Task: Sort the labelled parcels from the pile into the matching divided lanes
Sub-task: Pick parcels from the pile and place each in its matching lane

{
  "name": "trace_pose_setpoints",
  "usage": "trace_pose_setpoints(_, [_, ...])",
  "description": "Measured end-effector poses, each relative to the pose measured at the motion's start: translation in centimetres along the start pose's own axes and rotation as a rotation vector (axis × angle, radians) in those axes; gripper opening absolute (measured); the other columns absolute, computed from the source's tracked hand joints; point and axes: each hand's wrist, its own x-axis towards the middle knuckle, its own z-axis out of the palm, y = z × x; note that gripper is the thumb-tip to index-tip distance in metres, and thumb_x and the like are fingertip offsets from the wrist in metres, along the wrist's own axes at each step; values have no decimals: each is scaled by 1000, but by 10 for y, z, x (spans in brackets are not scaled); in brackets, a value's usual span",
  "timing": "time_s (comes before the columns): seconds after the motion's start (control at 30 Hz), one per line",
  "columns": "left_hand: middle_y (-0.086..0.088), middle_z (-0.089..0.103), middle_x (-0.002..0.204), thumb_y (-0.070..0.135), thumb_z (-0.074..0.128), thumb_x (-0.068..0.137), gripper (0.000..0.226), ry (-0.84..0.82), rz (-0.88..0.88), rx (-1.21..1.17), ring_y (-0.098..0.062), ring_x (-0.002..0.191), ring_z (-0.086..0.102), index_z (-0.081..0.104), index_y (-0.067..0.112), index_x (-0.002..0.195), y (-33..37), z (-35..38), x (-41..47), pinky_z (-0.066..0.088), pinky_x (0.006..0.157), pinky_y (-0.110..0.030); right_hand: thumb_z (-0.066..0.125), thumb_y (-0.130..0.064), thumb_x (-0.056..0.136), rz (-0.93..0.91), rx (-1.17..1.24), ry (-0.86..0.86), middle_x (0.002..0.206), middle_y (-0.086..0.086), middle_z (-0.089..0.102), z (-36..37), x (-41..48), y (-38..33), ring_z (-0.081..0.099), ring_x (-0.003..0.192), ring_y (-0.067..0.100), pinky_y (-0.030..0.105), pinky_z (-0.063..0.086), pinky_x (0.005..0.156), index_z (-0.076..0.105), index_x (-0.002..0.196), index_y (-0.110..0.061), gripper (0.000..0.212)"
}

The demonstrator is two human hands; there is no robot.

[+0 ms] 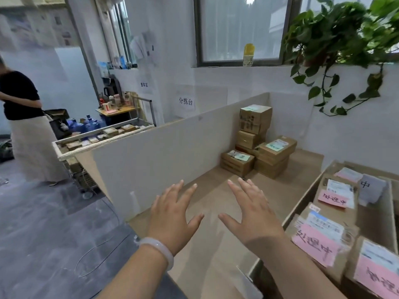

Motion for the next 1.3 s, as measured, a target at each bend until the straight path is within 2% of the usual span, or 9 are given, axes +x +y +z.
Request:
trace_pose_setpoints(0.13, [2,37,154,72,32,75,78,-34,6,-77,-25,140,39,40,40,146,-7,28,37,37,111,-50,49,-61,89,31,48,18,161,-15,0,19,37,13,-13,147,4,30,-6,120,7,151,-44,77])
trace_pose_setpoints(0.23, [7,23,160,75,24,73,82,-107,33,-126,-18,146,24,27,46,150,-10,51,70,26,118,-45,46,-64,90,90,-7,17,162,-14,-1,29,58,26,-12,148,6,30,-5,119,3,152,-43,79])
trace_pose_setpoints(0.37, [14,8,162,69,42,89,72,-208,94,-150,-12,149,9,11,51,150,-11,89,126,15,121,-38,47,-62,90,248,24,70,161,-16,-2,37,89,40,-12,147,4,29,-1,120,4,152,-43,78])
trace_pose_setpoints(0.47, [15,6,162,68,42,90,72,-261,166,-172,-10,149,8,7,51,150,-15,117,167,15,121,-37,46,-63,91,330,5,78,161,-16,-3,51,118,47,-11,147,4,28,-1,121,1,151,-44,77])
trace_pose_setpoints(0.57, [14,8,162,66,44,90,71,-285,254,-222,-9,148,9,10,50,151,-27,137,218,18,120,-37,46,-62,91,434,14,93,161,-16,-3,59,154,52,-11,147,4,27,-1,119,1,150,-45,76])
trace_pose_setpoints(0.73, [12,18,160,61,50,89,69,-281,335,-357,-10,146,17,22,45,151,-32,161,321,24,118,-35,46,-57,93,495,-1,130,160,-17,-2,61,233,57,-10,147,4,22,-4,116,1,151,-42,75])
trace_pose_setpoints(0.87, [13,19,159,56,54,90,68,-291,360,-429,-9,145,17,24,45,150,-22,180,396,21,116,-31,46,-62,90,563,14,181,159,-21,2,63,290,76,-5,147,2,23,4,116,5,149,-48,74])
trace_pose_setpoints(1.1, [10,19,159,51,54,93,66,-321,269,-646,-14,146,18,23,43,150,17,221,511,28,118,-39,49,-53,94,648,77,141,157,-24,3,48,370,122,-1,146,2,32,10,120,6,149,-49,70])
trace_pose_setpoints(1.3, [9,22,158,45,57,94,66,-304,125,-860,-12,145,21,25,39,151,54,263,592,27,114,-35,53,-50,93,642,164,269,153,-26,19,34,444,193,13,141,-5,28,19,117,19,147,-49,64])
